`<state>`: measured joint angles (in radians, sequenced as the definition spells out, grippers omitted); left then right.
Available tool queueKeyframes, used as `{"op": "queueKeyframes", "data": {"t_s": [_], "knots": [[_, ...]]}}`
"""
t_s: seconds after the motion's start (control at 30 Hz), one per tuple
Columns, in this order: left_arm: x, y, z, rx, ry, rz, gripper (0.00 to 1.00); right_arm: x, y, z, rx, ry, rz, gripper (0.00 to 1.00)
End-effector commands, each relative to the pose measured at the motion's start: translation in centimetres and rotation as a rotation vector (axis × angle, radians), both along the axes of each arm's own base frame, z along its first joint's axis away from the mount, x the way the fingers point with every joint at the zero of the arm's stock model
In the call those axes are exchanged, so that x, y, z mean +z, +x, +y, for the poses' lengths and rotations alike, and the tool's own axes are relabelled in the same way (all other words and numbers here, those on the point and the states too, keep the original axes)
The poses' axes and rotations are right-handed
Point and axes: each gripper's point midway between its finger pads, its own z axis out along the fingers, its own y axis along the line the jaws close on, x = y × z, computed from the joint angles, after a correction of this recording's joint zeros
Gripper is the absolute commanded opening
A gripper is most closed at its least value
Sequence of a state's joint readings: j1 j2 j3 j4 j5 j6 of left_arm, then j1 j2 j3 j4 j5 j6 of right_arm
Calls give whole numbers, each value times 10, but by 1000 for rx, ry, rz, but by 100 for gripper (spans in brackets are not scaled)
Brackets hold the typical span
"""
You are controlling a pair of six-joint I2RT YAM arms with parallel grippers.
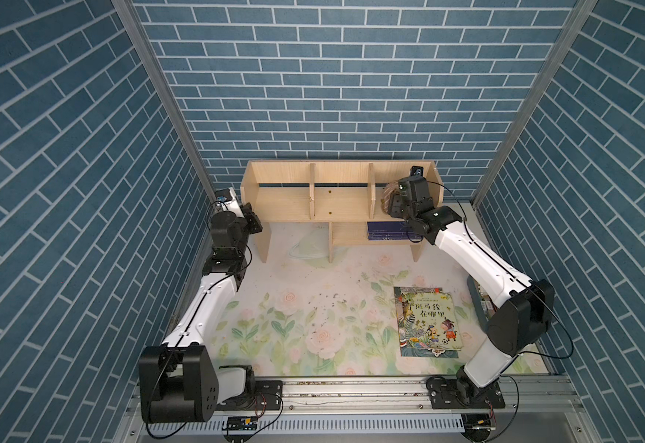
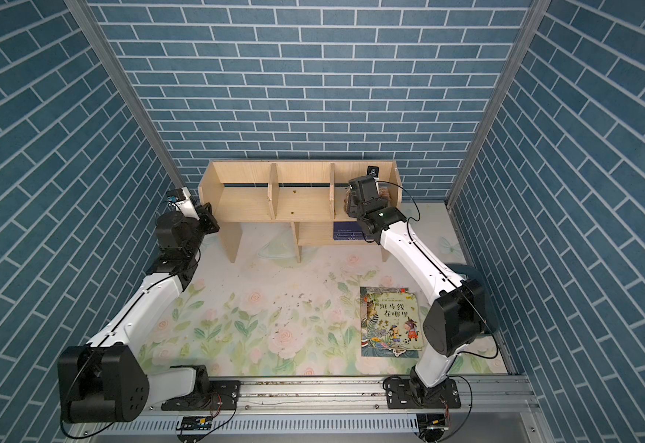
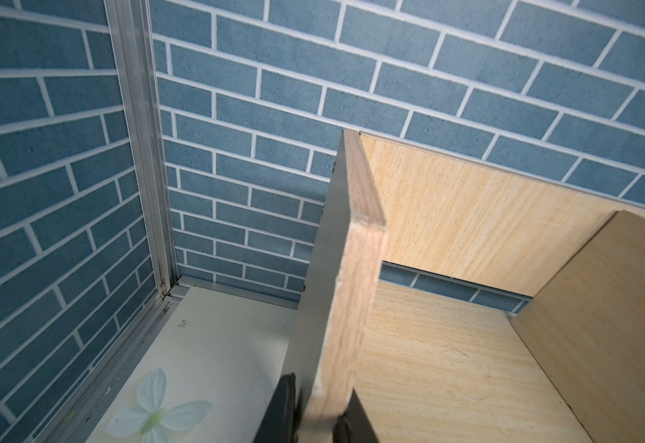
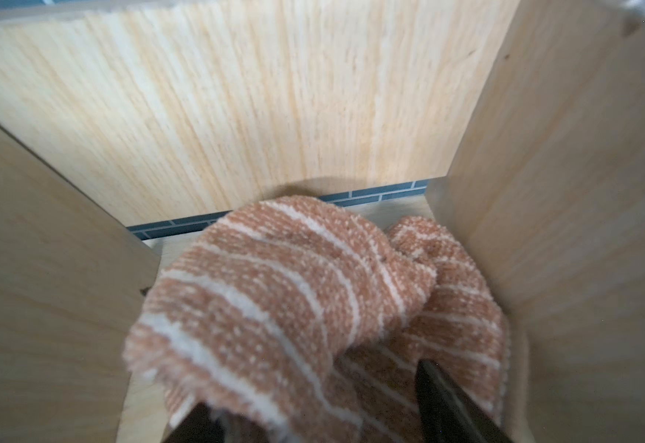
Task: Wipe the bookshelf clean with a cloth
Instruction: Hold the shelf at the center of the board.
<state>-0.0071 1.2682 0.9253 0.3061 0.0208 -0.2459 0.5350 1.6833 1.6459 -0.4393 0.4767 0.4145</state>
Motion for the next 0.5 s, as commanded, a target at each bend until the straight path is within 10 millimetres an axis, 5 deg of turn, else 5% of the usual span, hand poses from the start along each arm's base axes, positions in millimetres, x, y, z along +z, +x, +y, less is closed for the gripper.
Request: {"op": "queueKeyframes", "data": {"t_s": [0.0, 0.13, 0.47], "knots": [[-16, -2, -45, -173, -80, 66, 0, 2, -10, -12, -20, -20, 9, 56], [-15, -2, -46, -176, -80, 64, 0, -9, -5, -3, 5, -25, 47, 0], [-16, -2, -46, -179, -84, 66, 0, -4, 31, 53, 137, 77, 33, 0]]}}
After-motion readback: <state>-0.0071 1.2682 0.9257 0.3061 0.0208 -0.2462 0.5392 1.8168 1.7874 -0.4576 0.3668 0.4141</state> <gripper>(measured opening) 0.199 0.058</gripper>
